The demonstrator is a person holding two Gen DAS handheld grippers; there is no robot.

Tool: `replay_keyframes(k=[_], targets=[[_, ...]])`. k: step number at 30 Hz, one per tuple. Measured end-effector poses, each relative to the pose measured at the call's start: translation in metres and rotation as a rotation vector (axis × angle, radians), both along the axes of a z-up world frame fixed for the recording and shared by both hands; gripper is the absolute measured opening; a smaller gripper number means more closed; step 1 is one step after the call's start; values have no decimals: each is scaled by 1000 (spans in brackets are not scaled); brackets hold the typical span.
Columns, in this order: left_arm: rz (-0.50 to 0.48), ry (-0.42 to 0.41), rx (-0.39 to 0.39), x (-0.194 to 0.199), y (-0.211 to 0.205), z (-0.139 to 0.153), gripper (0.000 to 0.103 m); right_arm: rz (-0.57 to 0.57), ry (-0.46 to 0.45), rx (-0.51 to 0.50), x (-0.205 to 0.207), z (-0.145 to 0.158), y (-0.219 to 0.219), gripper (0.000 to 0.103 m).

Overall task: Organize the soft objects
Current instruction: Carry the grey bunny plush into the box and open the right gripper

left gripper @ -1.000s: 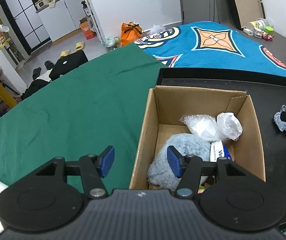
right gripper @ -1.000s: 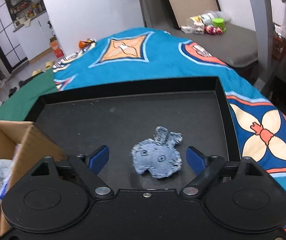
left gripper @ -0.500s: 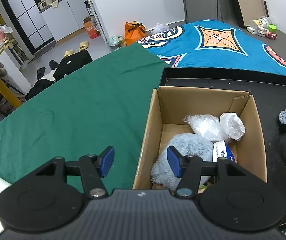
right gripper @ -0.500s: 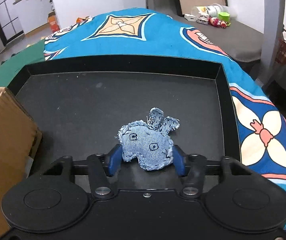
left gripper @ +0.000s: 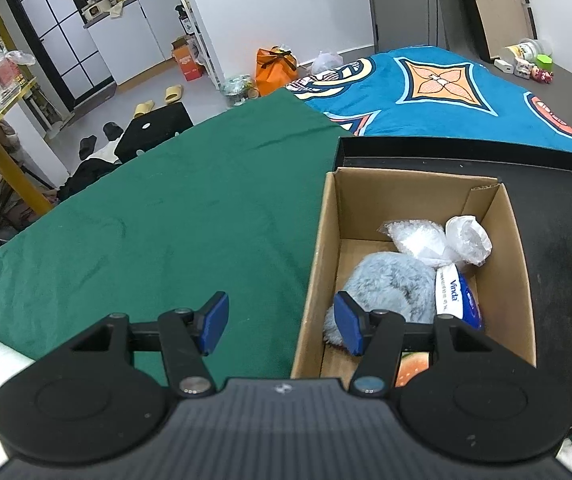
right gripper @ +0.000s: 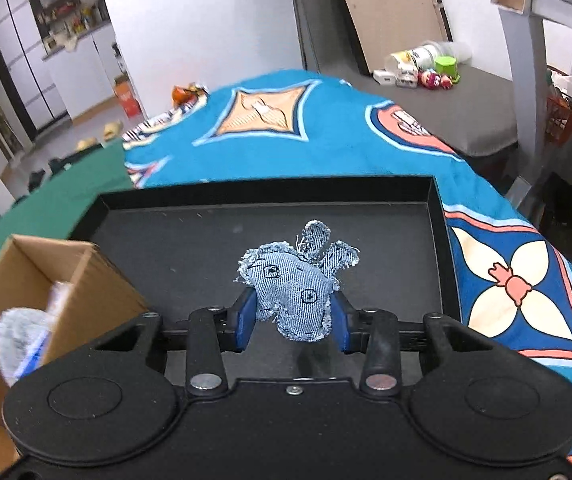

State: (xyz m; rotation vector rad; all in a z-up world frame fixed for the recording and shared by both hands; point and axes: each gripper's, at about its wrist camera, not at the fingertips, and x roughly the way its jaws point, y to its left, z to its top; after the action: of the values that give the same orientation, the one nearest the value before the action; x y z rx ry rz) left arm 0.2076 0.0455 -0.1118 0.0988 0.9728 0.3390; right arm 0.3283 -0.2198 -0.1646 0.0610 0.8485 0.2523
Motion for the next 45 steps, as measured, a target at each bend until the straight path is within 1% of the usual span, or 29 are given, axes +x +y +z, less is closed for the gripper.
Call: replay_keyframes(k=[11, 20, 27, 33, 39, 40, 43, 45], targets=[[10, -5, -14, -13, 3, 5, 57, 29, -63, 75, -16, 29, 0, 38], [1, -6, -39, -22, 6, 1, 57, 70, -112, 124, -32, 48, 8, 38], [-8, -17, -66, -27, 12, -1, 57, 105, -148, 137, -41, 63, 19, 38], [-12, -23, -101, -32, 19, -4, 56, 148, -172, 141, -47, 70, 30, 39], [-22, -35, -151, -36, 25, -6, 52, 199, -199, 147, -56, 77, 42, 39], [-25, -39, -156, -37, 26, -6, 50, 208, -201, 146, -58, 77, 44, 39], [-31, -34, -176, -38, 27, -8, 41, 239, -200, 156, -61, 78, 49, 39], [-35, -29, -188, -38, 28, -10, 38, 263, -198, 157, -63, 79, 53, 39]])
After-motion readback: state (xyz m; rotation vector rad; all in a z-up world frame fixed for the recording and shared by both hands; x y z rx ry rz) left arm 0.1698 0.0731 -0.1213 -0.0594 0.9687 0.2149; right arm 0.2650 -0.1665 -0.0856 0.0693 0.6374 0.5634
